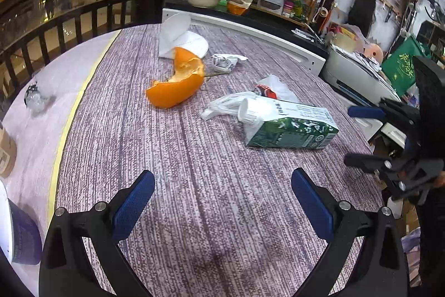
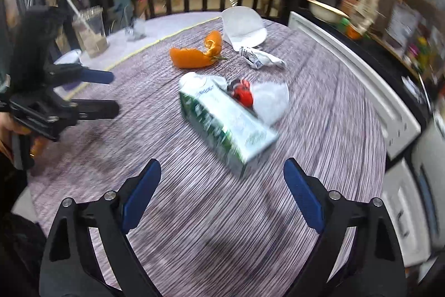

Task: Collect trash
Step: 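Move both tools back over the table toward the carton and orange peel, then grasp the green-white milk carton with right tool while left tool grasps the orange peel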

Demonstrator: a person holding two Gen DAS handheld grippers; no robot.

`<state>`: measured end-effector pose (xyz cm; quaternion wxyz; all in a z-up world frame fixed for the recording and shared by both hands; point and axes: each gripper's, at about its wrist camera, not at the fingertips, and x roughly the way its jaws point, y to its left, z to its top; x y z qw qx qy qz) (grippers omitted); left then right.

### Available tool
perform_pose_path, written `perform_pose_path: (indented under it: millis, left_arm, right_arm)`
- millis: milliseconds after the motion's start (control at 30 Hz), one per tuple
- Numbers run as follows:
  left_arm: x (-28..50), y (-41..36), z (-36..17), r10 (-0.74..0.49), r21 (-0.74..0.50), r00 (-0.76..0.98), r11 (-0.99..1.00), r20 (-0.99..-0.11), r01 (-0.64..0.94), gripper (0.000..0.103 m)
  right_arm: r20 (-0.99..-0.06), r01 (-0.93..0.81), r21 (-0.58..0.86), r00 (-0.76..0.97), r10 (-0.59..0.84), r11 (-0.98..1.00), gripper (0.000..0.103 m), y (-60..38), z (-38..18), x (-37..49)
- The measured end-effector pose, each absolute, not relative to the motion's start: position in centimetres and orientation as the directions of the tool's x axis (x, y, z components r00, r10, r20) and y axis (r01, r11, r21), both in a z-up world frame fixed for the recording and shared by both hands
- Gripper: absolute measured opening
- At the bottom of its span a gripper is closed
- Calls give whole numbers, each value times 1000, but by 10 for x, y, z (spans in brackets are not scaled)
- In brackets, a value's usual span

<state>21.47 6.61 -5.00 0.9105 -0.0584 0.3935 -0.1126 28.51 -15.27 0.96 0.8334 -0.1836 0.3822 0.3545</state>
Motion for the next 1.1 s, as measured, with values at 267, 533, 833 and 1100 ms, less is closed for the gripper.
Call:
perform_pose_path:
  millis: [267,533,833,1100]
  left_arm:
    - [227,77,-55,-243,-199,660,970,-711,143,97]
    - [253,86,-49,-233,-216,678,970,-697,112,97]
    - [316,87,-53,-149,-150,670,987,-727,57,75]
    - [354,69,-61,-24,27,666,997,-746,67,73]
  right_arm:
    - [-862,-846,-63,313,398,529,75,-114,-9,332]
    - [-897,-891,-34,227,380,453,51,-88,-30,335]
    - [-816,-841,100,237,528,532,51,-126,-12,307]
    - [-773,-800,150,270,573,580,51,-156,-5,278]
